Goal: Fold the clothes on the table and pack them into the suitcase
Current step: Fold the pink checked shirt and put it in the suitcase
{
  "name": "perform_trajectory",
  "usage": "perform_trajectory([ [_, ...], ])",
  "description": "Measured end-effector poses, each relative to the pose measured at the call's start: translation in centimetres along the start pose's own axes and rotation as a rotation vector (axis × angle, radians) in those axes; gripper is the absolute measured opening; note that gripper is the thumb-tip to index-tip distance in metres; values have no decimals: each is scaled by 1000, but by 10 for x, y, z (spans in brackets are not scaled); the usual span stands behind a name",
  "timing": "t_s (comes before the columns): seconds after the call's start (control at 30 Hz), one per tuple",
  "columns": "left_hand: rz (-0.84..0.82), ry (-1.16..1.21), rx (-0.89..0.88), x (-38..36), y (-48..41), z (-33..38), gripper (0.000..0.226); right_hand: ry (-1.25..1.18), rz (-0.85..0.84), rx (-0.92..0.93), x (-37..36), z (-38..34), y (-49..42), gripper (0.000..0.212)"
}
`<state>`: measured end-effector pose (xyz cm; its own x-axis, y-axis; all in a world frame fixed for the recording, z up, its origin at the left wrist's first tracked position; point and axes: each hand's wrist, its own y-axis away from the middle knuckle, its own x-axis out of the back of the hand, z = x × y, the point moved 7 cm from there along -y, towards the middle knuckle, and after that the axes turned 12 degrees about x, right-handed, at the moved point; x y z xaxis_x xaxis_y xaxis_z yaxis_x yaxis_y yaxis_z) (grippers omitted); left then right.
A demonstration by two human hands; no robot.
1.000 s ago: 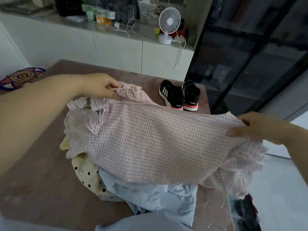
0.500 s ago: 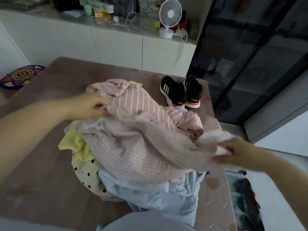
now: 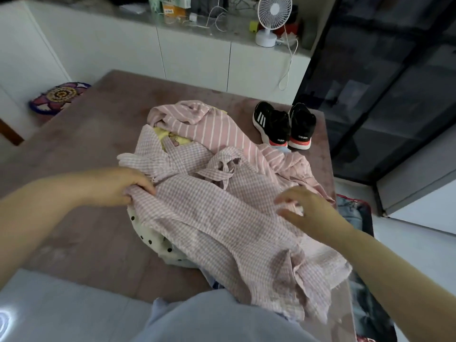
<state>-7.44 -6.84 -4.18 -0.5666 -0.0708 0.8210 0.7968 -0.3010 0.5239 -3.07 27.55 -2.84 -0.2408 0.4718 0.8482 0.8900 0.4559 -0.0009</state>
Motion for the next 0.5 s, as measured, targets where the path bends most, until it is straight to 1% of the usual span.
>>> perform_trajectory([
  [0.03,-23,-5,15,1,3,3,52,-5,62,-24,-1,-1,-12,28],
  [0.07,-14,28,26,4,4,8,49,-15,80,-89,-6,2,-24,42],
  [0.1,41,95,31,10,5,15,45,-46,76,-167,-11,3,-34,53],
  [0.13,157,179,27,19,5,22,39,-96,53,-243,-19,5,-42,56],
  [0.17,310,221,28,28,5,27,32,-149,41,-257,-26,4,-49,47],
  [0.2,450,192,43,34,2,30,31,-159,38,-243,-30,1,-53,23],
  [0.23,516,107,89,34,-3,29,41,-154,75,-195,-29,-5,-57,16],
  [0.27,496,-5,170,27,-10,26,55,-160,106,-172,-27,-5,-59,33],
  [0.3,415,-102,276,19,-16,19,70,-183,156,-163,-20,-6,-58,38],
  [0.33,332,-153,366,12,-21,10,79,-215,233,-180,-10,-3,-55,33],
  [0.37,289,-168,421,8,-23,3,80,-254,328,-209,3,2,-49,25],
  [0.4,286,-167,438,7,-25,-1,72,-300,429,-254,17,9,-39,22],
  [0.43,311,-151,425,10,-27,-2,59,-338,531,-304,29,21,-27,25],
  [0.5,381,-77,392,21,-26,0,41,-340,665,-374,48,43,1,30],
])
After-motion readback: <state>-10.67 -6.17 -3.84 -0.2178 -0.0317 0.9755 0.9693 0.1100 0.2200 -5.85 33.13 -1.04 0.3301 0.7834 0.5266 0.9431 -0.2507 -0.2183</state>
